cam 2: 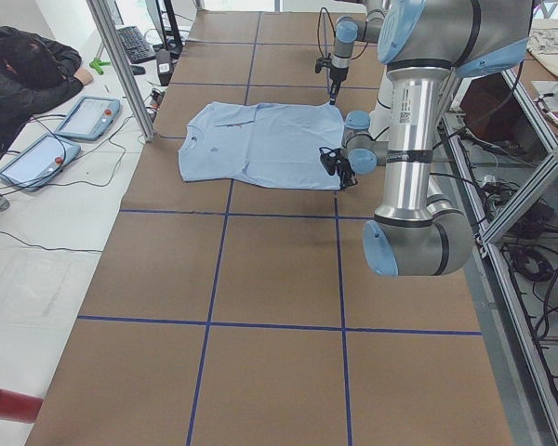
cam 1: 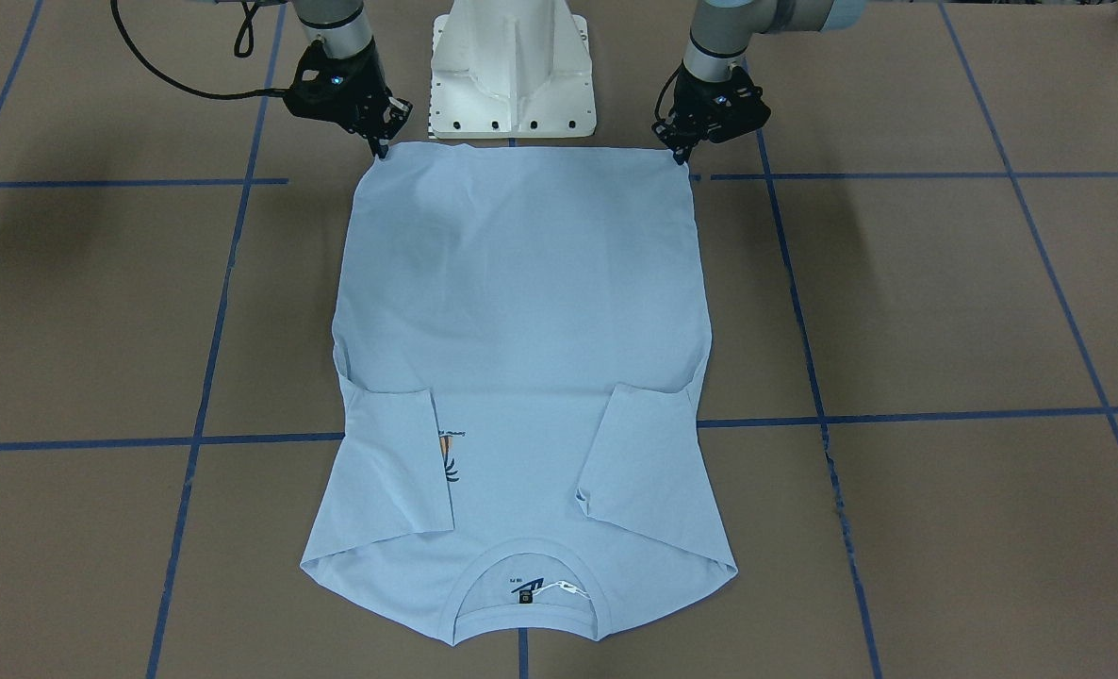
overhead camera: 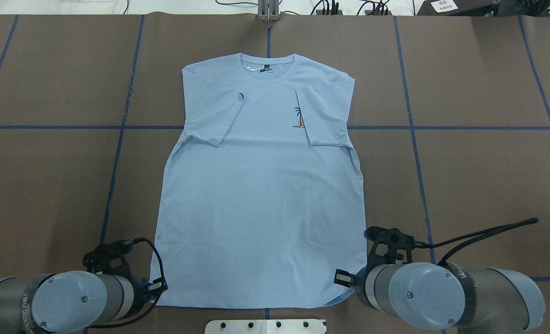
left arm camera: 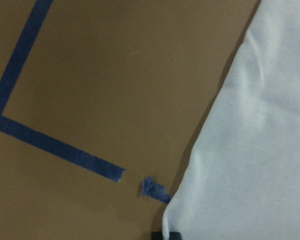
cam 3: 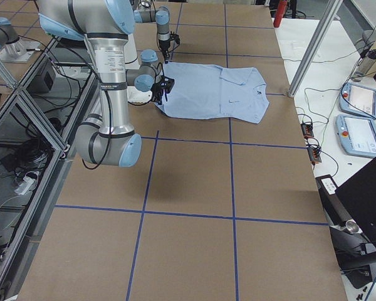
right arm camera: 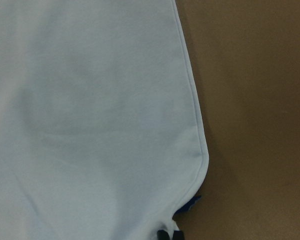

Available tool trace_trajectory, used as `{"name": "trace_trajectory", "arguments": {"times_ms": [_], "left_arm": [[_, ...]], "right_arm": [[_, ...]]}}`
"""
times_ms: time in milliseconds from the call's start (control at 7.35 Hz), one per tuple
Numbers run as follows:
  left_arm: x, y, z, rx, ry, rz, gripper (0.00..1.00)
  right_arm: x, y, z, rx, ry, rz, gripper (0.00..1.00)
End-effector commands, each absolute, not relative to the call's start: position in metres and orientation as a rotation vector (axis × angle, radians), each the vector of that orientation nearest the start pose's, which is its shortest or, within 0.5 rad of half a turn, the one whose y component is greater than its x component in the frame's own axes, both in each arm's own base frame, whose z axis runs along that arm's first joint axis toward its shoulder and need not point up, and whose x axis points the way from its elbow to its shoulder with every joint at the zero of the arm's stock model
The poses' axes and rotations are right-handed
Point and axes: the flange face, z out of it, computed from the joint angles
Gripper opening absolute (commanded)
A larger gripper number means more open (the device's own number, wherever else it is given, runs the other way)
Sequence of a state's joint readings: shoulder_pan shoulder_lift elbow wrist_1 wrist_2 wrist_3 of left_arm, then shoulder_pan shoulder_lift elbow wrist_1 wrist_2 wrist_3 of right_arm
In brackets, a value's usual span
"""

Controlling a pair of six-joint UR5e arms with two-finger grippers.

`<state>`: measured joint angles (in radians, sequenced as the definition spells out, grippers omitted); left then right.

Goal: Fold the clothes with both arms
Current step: 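Grasp the hem corners nearest the robot with both grippers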

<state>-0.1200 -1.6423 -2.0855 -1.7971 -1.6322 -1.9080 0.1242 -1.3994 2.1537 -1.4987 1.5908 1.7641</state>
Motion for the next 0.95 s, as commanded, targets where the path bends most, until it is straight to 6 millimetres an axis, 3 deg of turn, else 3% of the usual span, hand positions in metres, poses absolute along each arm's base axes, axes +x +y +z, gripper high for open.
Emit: {"name": "trace_trajectory", "arguments": {"times_ms": [0,272,544,816], "left_arm": [[0.474,-0.185,0.356,-0.147,0.818,-0.404,0.00],[0.465,-0.186,0.345,-0.143,0.830,-0.392,0.00],[0.445,-0.180,0.314,-0.132,0.820,-0.341,0.00],[0.425,-0.166,0.275,-0.176,0.900,-0.290,0.00]], "right_arm": [[-0.476,-0.196,0.309,-0.051,-0.824,0.293,0.00],[-0.462,-0.204,0.304,-0.055,-0.837,0.300,0.00],[-0.420,-0.197,0.308,-0.066,-0.837,0.267,0.00],[-0.412,-0.183,0.306,-0.134,-0.836,0.227,0.00]]}}
